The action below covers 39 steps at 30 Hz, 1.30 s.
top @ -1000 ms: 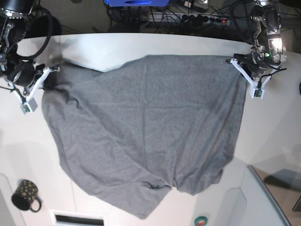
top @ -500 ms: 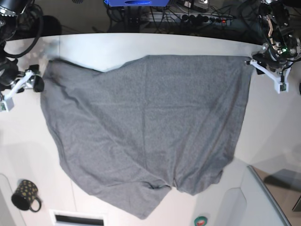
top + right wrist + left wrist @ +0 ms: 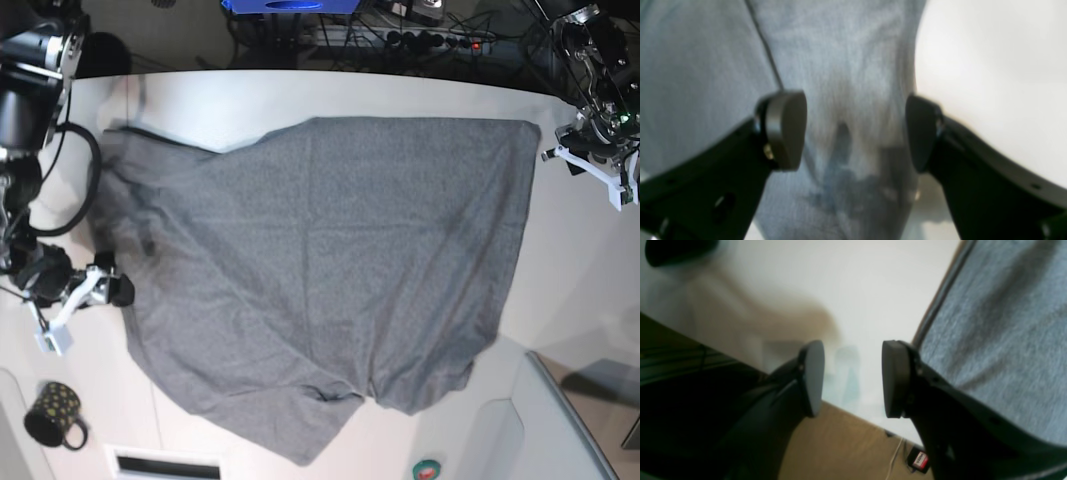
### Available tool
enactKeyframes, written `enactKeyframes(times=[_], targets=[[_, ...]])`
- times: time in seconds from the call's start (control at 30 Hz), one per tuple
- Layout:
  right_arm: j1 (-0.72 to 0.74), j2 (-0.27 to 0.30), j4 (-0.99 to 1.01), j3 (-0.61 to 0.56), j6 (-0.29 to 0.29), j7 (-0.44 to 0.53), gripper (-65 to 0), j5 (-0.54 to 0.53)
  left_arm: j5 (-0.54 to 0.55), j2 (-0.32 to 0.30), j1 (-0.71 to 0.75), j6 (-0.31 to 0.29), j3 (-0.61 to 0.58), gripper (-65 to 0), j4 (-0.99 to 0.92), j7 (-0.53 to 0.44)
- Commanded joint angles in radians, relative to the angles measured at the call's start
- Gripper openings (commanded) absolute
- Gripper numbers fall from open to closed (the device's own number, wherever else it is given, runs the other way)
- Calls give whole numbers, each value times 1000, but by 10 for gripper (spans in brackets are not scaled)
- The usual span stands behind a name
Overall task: Layout the t-shirt on the table in an organized manner, then fold the t-shirt properly
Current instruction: 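Regrasp the shirt edge with both grippers and pull it outward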
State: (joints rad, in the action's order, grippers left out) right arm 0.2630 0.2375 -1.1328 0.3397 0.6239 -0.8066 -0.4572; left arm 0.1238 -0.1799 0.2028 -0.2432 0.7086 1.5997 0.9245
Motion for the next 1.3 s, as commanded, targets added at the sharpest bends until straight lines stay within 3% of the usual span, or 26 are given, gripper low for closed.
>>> enactKeyframes(times=[0.0,0.07,0.13,0.17,0.2,0.3,0.47,0.57,0.73,0.9,1.07,1.27], targets=[[57,9,60,-14,6,31,-258,-19,7,3,-26,0,-5,-393,18,-25],[123,9,195,-54,9,94,-393,-19,4,47,-82,0,-5,-462,17,-25],[152,9,267,-109,9,155,-563,-19,3,70,-139,0,-7,-650,-8,-25],[157,9,285,-135,6,175,-626,-19,1,73,-164,0,-7,-650,-28,-25],[158,9,302,-164,4,195,-650,-19,-3,76,-188,0,-7,-650,-57,-25],[161,4,340,-227,4,264,-614,-19,-3,73,-230,0,-7,-650,-141,-25],[198,4,437,-253,4,353,-615,-19,3,73,-236,0,-7,-650,-216,-32],[201,6,486,-253,4,387,-617,-19,3,79,-230,0,-25,-650,-240,-106],[201,18,521,-259,4,413,-617,-19,-3,70,-171,2,-157,-650,-244,-226],[201,36,546,-258,-5,418,-617,-19,-3,75,-156,2,-178,-650,-252,-262],[193,52,581,-259,-135,496,-617,-19,-3,73,-157,2,-180,-650,-243,-262],[193,62,601,-259,-301,499,-617,-19,-3,49,-153,2,-171,-650,-250,-262]])
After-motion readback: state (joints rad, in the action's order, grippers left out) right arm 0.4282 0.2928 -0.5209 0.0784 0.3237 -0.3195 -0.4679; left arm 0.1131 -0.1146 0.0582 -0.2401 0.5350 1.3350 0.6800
